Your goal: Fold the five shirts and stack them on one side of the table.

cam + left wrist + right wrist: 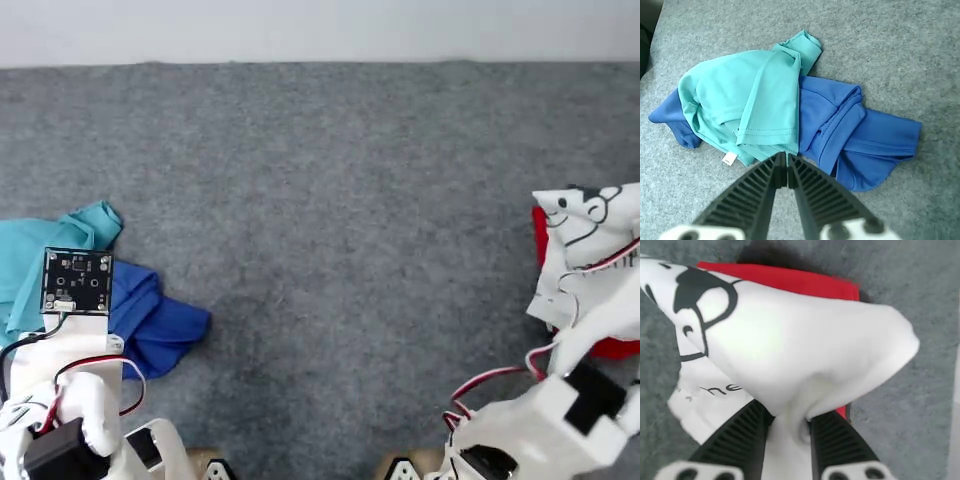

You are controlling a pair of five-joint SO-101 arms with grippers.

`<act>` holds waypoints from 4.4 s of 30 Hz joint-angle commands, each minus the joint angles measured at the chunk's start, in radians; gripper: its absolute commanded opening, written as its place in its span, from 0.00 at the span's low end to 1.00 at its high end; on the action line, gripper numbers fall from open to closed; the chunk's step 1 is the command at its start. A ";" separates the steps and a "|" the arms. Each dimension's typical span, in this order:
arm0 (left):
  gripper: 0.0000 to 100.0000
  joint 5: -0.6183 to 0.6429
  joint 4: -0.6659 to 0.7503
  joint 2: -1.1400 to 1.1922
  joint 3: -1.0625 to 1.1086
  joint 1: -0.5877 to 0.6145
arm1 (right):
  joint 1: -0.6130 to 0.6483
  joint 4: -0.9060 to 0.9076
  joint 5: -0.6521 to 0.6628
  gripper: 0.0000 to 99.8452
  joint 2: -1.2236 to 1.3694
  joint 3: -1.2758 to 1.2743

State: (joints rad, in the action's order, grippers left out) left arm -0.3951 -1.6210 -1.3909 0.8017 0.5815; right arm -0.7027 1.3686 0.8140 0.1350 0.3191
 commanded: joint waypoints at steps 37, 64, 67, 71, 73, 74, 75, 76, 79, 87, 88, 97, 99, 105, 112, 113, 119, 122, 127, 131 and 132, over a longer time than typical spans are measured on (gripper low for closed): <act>0.02 -0.015 -0.003 -0.009 -0.002 0.005 | -0.036 0.277 0.003 0.09 0.102 0.009; 0.02 -0.015 -0.002 -0.009 -0.001 0.005 | 0.053 0.145 0.038 0.11 0.269 0.009; 0.02 -0.015 0.000 -0.009 -0.001 0.005 | 0.054 0.145 0.038 0.00 0.249 0.009; 0.02 -0.015 0.003 -0.008 -0.001 0.005 | 0.053 0.145 0.038 0.01 0.209 0.009; 0.02 -0.015 0.005 -0.008 0.012 0.005 | 0.053 0.150 0.049 0.01 0.185 0.009; 0.02 -0.015 0.005 -0.009 0.021 0.005 | 0.054 0.153 0.064 0.01 0.173 0.009; 0.02 -0.015 0.005 -0.009 0.027 0.005 | 0.056 0.159 0.075 0.01 0.159 0.009; 0.02 -0.015 0.005 -0.009 0.028 0.005 | 0.059 0.171 0.081 0.01 0.143 0.009; 0.02 -0.015 0.005 -0.009 0.027 0.005 | 0.087 0.220 0.087 0.01 0.102 0.009; 0.02 -0.015 0.005 -0.009 0.030 0.005 | 0.170 0.262 0.080 0.01 0.127 0.008; 0.02 -0.015 0.005 -0.009 0.030 0.005 | 0.170 0.262 0.080 0.01 0.139 0.008; 0.02 -0.015 0.005 -0.009 0.031 0.005 | 0.096 0.271 0.081 0.22 0.087 0.011; 0.02 -0.015 0.005 -0.009 0.031 0.005 | 0.061 0.263 0.086 0.24 0.045 0.011; 0.02 -0.015 0.012 -0.009 0.031 0.005 | -0.015 0.228 0.149 0.16 -0.002 0.011; 0.02 -0.015 0.017 -0.009 0.031 0.005 | -0.130 0.022 0.201 0.03 0.114 0.011; 0.02 -0.015 0.017 -0.009 0.030 0.005 | -0.150 0.004 0.201 0.01 0.137 0.011; 0.02 -0.015 0.012 -0.009 0.028 0.005 | -0.242 -0.027 0.245 0.01 0.252 0.011; 0.02 -0.015 0.014 -0.009 0.028 0.005 | -0.248 -0.007 0.269 0.01 0.246 0.011; 0.02 -0.015 0.015 -0.009 0.028 0.005 | -0.177 0.087 0.265 0.01 0.105 0.011; 0.02 -0.015 0.017 -0.009 0.022 0.005 | -0.093 0.191 0.262 0.01 0.010 0.011; 0.02 -0.015 0.017 -0.009 0.022 0.005 | -0.073 0.223 0.249 0.01 -0.010 0.011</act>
State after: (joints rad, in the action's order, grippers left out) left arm -0.4012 -1.6210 -1.3909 0.8355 0.5815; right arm -0.8316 1.5159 1.0717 0.2348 0.3191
